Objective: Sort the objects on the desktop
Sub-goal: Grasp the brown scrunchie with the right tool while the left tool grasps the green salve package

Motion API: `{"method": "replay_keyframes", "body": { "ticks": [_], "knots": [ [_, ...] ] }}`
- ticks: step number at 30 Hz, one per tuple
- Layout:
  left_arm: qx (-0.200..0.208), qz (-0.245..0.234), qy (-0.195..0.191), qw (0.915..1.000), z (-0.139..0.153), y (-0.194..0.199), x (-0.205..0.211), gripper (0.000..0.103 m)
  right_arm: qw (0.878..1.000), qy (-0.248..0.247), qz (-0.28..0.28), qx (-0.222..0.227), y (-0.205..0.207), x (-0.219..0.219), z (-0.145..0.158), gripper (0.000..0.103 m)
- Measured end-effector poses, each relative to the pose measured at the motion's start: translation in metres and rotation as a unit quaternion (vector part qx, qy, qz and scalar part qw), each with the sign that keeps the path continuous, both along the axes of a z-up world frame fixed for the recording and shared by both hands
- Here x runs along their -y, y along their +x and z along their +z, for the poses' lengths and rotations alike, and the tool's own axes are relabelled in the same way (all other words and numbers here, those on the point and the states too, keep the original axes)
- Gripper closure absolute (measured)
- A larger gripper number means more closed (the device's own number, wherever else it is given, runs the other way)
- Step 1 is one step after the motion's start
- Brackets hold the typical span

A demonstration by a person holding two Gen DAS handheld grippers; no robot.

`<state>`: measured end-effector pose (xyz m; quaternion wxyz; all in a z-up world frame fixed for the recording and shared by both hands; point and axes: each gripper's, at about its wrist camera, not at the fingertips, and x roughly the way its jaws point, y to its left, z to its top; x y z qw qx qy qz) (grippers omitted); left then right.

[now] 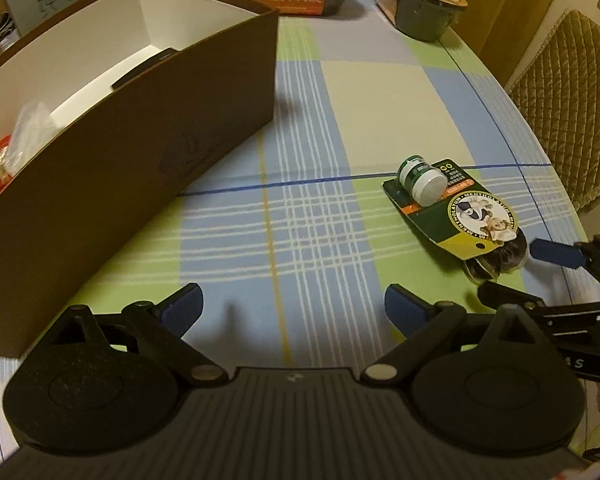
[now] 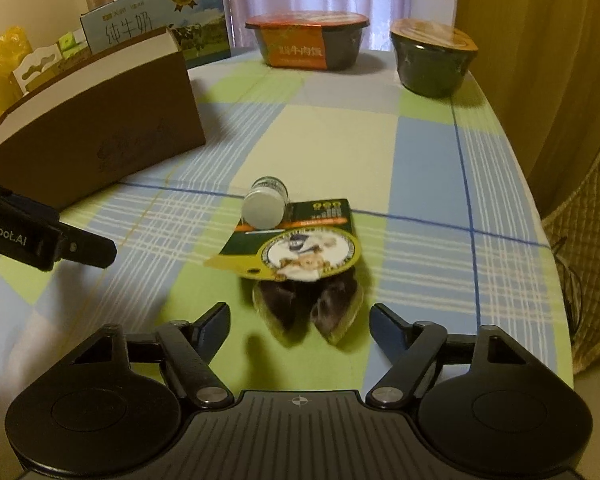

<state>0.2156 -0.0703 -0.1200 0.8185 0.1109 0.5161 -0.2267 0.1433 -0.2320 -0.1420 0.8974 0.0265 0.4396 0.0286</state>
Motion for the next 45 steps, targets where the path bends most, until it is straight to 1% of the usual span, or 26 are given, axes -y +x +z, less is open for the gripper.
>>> {"method": "replay_keyframes", "body": {
  "ticks": [1,3,4,6,8,11,14,19,22,24,26,30,31,33,35,36,37,38,41,45],
  "knots": [
    [-0.001,-0.003,0.001,1.0,-0.001,0.002,0.002,0.008,1.0,-0.003,0.001,0.0,0.002,0.0,-0.002,0.039],
    [-0.004,-0.011,0.0,0.9999,-0.003,0.004,0.007,0.008,1.0,-0.011,-0.001,-0.009,0.006,0.001,-0.007,0.064],
    [-0.005,-0.014,0.0,0.9999,-0.003,0.005,0.01,0.008,1.0,-0.008,-0.002,-0.014,0.006,0.003,-0.009,0.069],
    [-0.005,-0.022,-0.001,0.9998,-0.004,0.007,0.014,0.008,1.0,0.006,-0.004,-0.014,0.001,0.009,-0.009,0.085],
    [-0.005,-0.029,-0.003,0.9996,-0.004,0.008,0.02,0.009,1.0,0.011,-0.005,-0.023,-0.004,0.015,-0.007,0.089],
    [-0.009,-0.04,-0.007,0.9991,-0.007,0.01,0.029,0.01,0.999,0.011,-0.021,-0.032,-0.014,0.027,-0.004,0.09],
    [-0.012,-0.049,-0.012,0.9987,-0.009,0.013,0.04,0.011,0.998,0.008,-0.051,-0.04,-0.023,0.045,-0.002,0.09],
    [-0.021,-0.061,-0.026,0.9976,-0.012,0.019,0.06,0.013,0.993,0.003,-0.108,-0.043,-0.03,0.077,0.001,0.09],
    [-0.02,-0.07,-0.039,0.9966,-0.013,0.023,0.077,0.016,0.991,0.002,-0.125,-0.04,-0.032,0.09,0.002,0.09],
    [-0.017,-0.073,-0.046,0.9961,-0.014,0.025,0.088,0.02,0.99,0.004,-0.135,-0.038,-0.033,0.096,0.003,0.09],
    [-0.015,-0.074,-0.047,0.996,-0.017,0.027,0.1,0.029,0.989,0.011,-0.141,-0.037,-0.032,0.102,0.002,0.09],
    [-0.005,-0.075,-0.034,0.9966,-0.026,0.032,0.118,0.038,0.99,0.013,-0.136,-0.035,-0.031,0.104,0.0,0.09],
    [-0.003,-0.074,-0.03,0.9968,-0.029,0.033,0.121,0.042,0.99,0.012,-0.135,-0.035,-0.03,0.104,0.0,0.09],
    [-0.004,-0.073,-0.028,0.9969,-0.032,0.037,0.124,0.046,0.99,0.014,-0.134,-0.034,-0.03,0.106,0.0,0.09],
    [-0.007,-0.076,-0.028,0.9967,-0.036,0.038,0.126,0.058,0.99,0.017,-0.135,-0.035,-0.029,0.107,-0.001,0.09],
    [-0.004,-0.082,-0.027,0.9963,-0.036,0.038,0.126,0.06,0.99,0.017,-0.133,-0.035,-0.028,0.107,-0.001,0.09],
    [0.001,-0.089,-0.027,0.9957,-0.037,0.037,0.125,0.066,0.991,0.015,-0.13,-0.035,-0.028,0.107,-0.001,0.09],
    [0.005,-0.096,-0.027,0.995,-0.037,0.036,0.124,0.069,0.991,0.014,-0.128,-0.036,-0.027,0.107,-0.001,0.09],
    [0.006,-0.106,-0.029,0.9939,-0.037,0.036,0.114,0.073,0.992,0.013,-0.124,-0.036,-0.025,0.106,-0.001,0.09],
    [0.007,-0.101,-0.027,0.9945,-0.037,0.032,0.087,0.073,0.993,0.013,-0.117,-0.032,-0.025,0.102,0.0,0.09]
  ]
}}
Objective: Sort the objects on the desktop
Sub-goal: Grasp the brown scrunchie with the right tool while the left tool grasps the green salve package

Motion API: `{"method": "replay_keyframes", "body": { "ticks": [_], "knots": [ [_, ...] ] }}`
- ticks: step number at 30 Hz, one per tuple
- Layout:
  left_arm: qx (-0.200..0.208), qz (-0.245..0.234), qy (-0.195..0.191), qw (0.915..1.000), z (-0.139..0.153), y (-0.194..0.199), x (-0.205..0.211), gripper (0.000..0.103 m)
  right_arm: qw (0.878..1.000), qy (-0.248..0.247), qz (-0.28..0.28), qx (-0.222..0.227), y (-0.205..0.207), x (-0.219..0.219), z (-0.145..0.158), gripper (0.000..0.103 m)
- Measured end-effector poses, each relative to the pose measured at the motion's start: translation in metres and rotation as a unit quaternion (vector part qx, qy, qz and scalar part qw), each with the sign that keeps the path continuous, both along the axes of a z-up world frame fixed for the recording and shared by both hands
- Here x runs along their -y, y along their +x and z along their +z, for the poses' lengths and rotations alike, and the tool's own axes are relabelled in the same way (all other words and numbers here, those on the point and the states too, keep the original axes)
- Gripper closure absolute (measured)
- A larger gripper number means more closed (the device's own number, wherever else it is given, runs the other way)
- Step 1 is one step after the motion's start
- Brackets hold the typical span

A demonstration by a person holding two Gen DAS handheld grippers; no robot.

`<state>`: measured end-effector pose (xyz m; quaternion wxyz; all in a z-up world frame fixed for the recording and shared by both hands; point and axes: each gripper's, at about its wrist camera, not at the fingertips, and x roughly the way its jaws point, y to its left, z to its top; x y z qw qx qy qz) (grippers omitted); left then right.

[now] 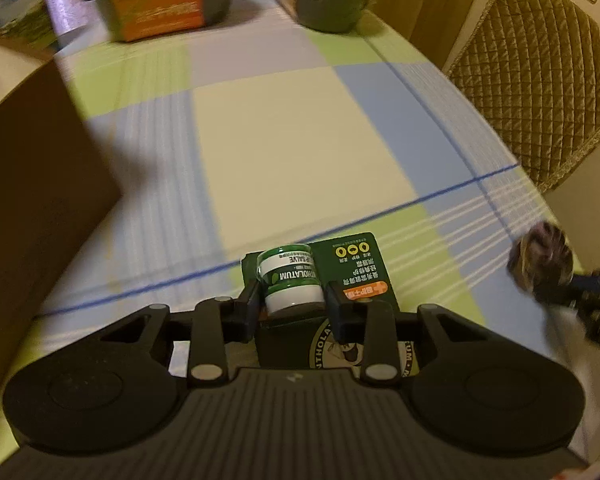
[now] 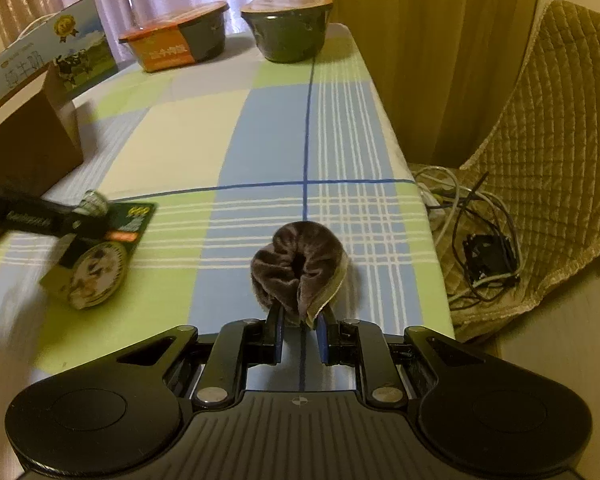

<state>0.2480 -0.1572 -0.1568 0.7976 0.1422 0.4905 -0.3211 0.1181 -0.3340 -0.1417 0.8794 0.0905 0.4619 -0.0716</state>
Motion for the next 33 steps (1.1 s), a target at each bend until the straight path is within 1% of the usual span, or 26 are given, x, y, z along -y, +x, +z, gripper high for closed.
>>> {"method": "replay_keyframes", "body": {
  "ticks": [6,9,13,14,16,17,18,20,21,23,26,29,33],
  "knots": [
    [-0.004,0.029,0.016,0.9994,0.004,-0.014,-0.059,0.074,0.999,0.01,0.03,0.006,0.001,-0.016,0.003,0.09],
    [-0.011,0.05,0.018,0.9985,0.005,-0.028,-0.091,0.073,0.998,0.027,0.061,0.009,-0.001,-0.03,0.004,0.09],
    [-0.012,0.063,0.029,0.9975,0.009,-0.052,-0.123,0.074,0.991,0.055,0.121,0.01,-0.003,-0.052,0.005,0.09],
    [-0.012,0.067,0.032,0.9972,0.01,-0.057,-0.13,0.074,0.989,0.059,0.133,0.009,-0.003,-0.059,0.005,0.09],
    [-0.014,0.08,0.033,0.9961,0.011,-0.064,-0.143,0.073,0.989,0.049,0.139,-0.001,-0.003,-0.068,0.004,0.087],
    [-0.016,0.087,0.031,0.9956,0.012,-0.066,-0.148,0.073,0.99,0.042,0.134,-0.005,-0.004,-0.07,0.005,0.075],
    [-0.016,0.092,0.029,0.9952,0.013,-0.067,-0.151,0.073,0.992,0.035,0.123,-0.006,-0.005,-0.07,0.005,0.053],
    [-0.014,0.098,0.026,0.9947,0.014,-0.069,-0.154,0.073,0.995,0.021,0.093,0.01,-0.01,-0.066,0.01,0.034],
    [-0.013,0.099,0.024,0.9947,0.014,-0.069,-0.154,0.073,0.996,0.014,0.081,0.02,-0.012,-0.063,0.013,0.034],
    [-0.009,0.101,0.02,0.9946,0.013,-0.068,-0.153,0.073,0.998,0.004,0.06,0.025,-0.01,-0.055,0.018,0.033],
    [-0.004,0.105,0.018,0.9943,0.012,-0.066,-0.148,0.073,0.999,0.013,0.024,0.029,-0.005,-0.043,0.02,0.032],
    [-0.002,0.109,0.016,0.9939,0.011,-0.062,-0.144,0.073,0.999,0.024,-0.005,0.032,0.006,-0.035,0.014,0.032],
    [0.002,0.108,0.015,0.9941,0.01,-0.062,-0.143,0.073,0.999,0.012,-0.017,0.027,0.025,-0.036,0.003,0.032]
  ]
}}
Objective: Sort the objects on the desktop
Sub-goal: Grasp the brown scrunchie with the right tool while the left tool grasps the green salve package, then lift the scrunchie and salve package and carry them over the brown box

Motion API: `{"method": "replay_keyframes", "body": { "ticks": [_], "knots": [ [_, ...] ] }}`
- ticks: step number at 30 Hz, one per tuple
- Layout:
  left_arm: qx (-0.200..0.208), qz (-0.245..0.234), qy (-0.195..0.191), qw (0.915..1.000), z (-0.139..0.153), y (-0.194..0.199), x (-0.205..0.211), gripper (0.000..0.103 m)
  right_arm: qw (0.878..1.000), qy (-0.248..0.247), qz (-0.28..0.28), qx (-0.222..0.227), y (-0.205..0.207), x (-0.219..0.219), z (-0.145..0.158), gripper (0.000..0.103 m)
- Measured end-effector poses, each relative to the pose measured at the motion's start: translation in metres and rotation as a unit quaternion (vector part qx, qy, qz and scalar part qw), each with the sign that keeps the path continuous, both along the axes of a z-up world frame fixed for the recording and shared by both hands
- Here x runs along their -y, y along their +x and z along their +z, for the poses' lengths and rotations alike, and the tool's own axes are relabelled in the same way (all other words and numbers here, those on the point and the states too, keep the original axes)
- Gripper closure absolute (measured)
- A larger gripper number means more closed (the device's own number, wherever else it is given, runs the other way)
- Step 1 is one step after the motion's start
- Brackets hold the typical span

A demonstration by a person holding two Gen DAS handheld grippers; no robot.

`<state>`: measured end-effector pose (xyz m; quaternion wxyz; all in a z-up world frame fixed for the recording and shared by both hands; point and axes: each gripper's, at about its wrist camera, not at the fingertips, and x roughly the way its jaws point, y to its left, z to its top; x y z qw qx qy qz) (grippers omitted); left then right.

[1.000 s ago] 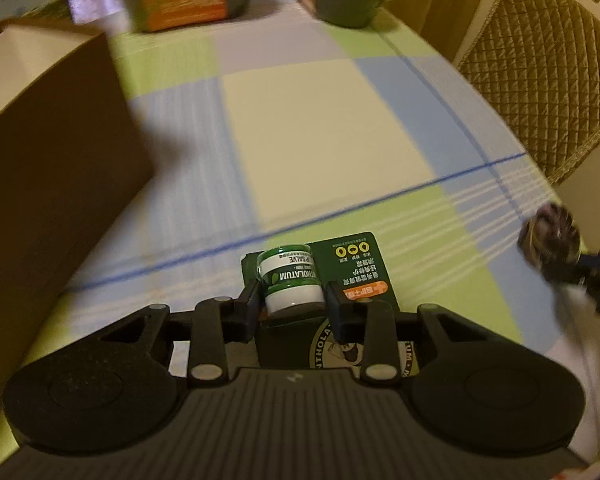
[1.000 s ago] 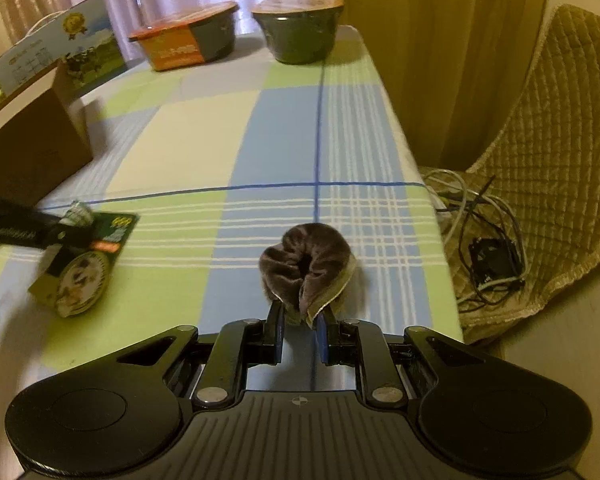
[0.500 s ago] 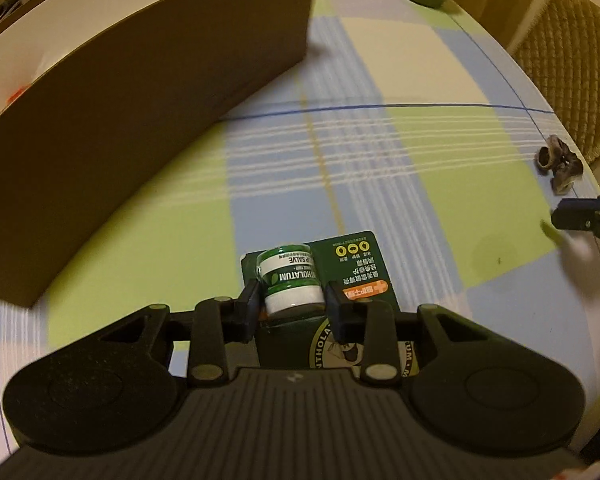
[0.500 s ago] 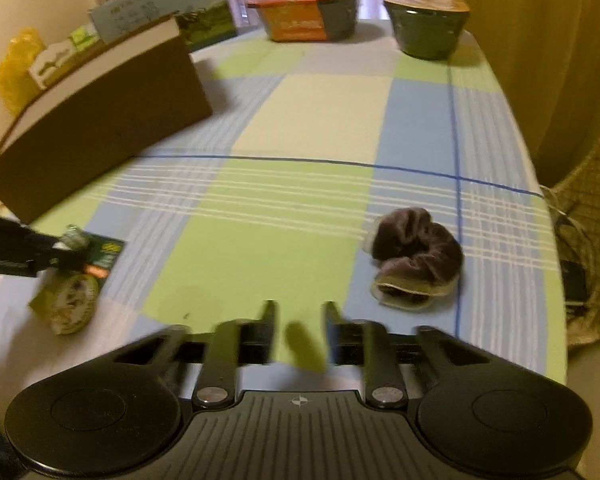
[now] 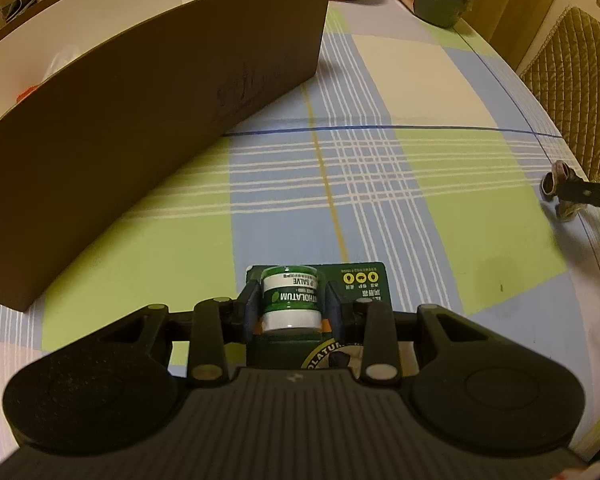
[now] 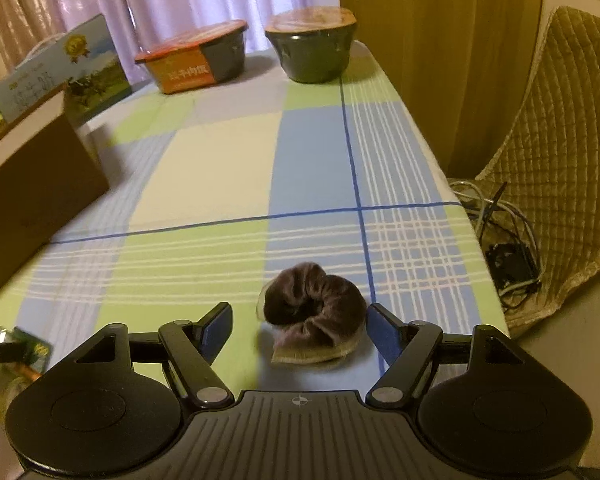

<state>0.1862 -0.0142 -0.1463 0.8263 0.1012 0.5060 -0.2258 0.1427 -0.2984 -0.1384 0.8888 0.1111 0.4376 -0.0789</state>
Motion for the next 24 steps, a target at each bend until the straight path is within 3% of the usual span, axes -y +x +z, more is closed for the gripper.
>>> {"method": "replay_keyframes", "body": {
  "ticks": [2,4,5,12,24],
  "knots": [
    [0.0,-0.002,0.001,1.0,0.0,-0.001,0.0,0.073,1.0,-0.013,0.006,-0.005,0.004,-0.001,-0.005,0.033],
    [-0.001,-0.003,0.002,1.0,-0.001,-0.001,0.0,0.072,1.0,-0.026,0.01,-0.01,0.007,-0.004,-0.01,0.042],
    [0.0,-0.003,0.003,1.0,-0.002,-0.002,0.0,0.072,0.999,-0.028,0.013,-0.014,0.008,-0.004,-0.012,0.054],
    [0.011,-0.014,0.011,0.9998,-0.003,-0.001,0.004,0.072,0.998,-0.038,0.037,-0.016,0.003,-0.007,-0.015,0.074],
    [0.013,-0.024,0.009,0.9996,0.001,-0.014,-0.007,0.076,0.995,0.001,0.099,-0.029,-0.01,-0.035,-0.006,0.08]
  ]
}}
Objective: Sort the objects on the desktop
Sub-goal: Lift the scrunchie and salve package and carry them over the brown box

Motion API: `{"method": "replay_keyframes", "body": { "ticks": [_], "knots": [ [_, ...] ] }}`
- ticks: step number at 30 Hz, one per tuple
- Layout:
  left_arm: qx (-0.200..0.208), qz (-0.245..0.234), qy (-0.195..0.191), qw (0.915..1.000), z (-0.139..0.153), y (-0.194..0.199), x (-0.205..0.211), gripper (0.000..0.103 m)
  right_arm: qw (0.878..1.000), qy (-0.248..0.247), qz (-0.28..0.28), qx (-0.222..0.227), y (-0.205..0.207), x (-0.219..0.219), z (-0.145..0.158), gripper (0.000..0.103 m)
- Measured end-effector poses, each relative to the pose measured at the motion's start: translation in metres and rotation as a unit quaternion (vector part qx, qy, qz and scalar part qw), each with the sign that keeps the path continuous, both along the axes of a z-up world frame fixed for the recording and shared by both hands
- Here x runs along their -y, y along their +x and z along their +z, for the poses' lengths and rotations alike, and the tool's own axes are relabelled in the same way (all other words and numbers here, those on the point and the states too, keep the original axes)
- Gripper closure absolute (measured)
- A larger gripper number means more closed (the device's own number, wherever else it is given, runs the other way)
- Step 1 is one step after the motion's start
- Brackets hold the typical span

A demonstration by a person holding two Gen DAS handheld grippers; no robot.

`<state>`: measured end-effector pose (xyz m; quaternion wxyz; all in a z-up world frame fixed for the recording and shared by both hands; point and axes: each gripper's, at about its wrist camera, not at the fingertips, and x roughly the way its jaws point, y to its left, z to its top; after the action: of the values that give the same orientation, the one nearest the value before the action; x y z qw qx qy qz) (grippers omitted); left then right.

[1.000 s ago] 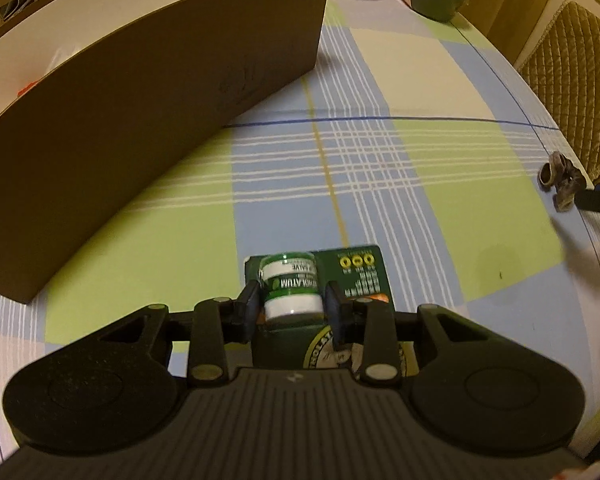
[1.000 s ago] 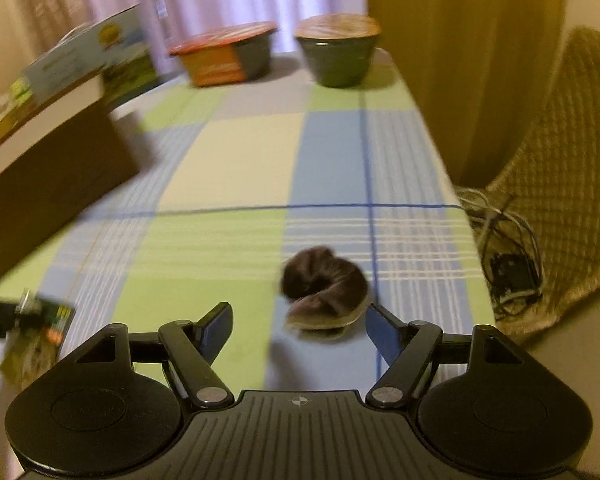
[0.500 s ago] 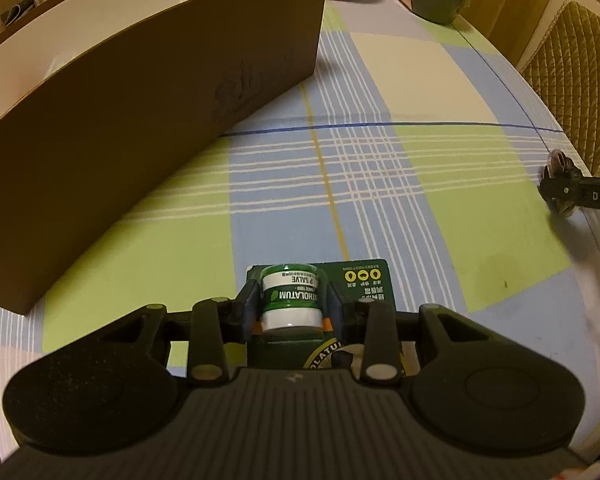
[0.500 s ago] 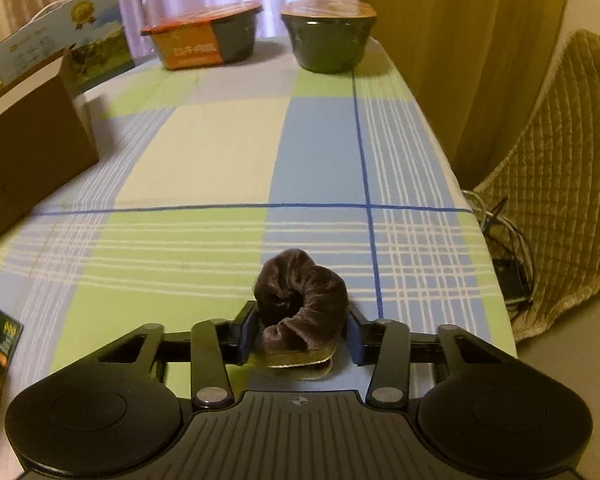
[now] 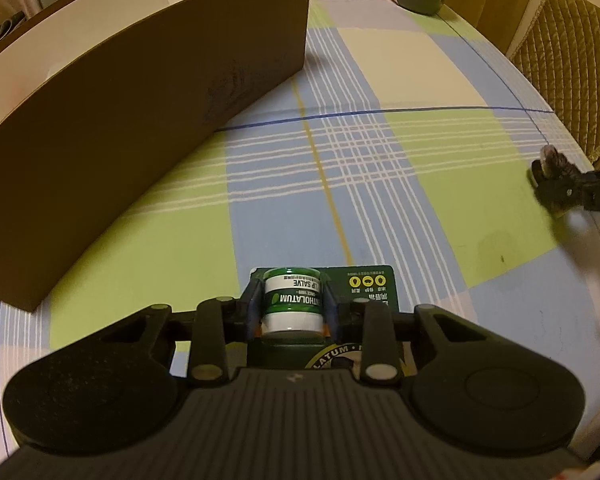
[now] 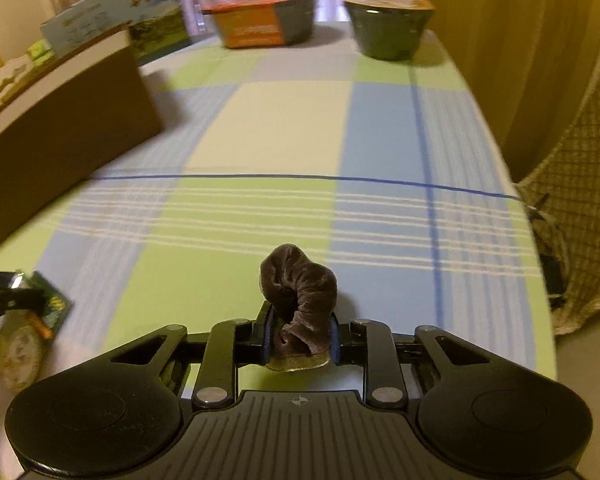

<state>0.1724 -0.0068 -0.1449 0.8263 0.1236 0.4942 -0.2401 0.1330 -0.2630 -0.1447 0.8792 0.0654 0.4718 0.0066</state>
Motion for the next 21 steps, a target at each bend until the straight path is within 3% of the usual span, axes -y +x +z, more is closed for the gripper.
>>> {"method": "replay_keyframes", "body": {
  "ticks": [11,21],
  "knots": [
    [0.056,0.03,-0.067,0.9957,0.064,0.002,-0.033,0.076,0.995,0.032,0.096,0.013,0.019,-0.051,0.035,0.08],
    [0.109,0.073,-0.097,0.9866,0.128,0.039,-0.076,0.076,0.974,0.07,0.203,0.068,0.083,-0.127,0.086,0.08]
  ]
}}
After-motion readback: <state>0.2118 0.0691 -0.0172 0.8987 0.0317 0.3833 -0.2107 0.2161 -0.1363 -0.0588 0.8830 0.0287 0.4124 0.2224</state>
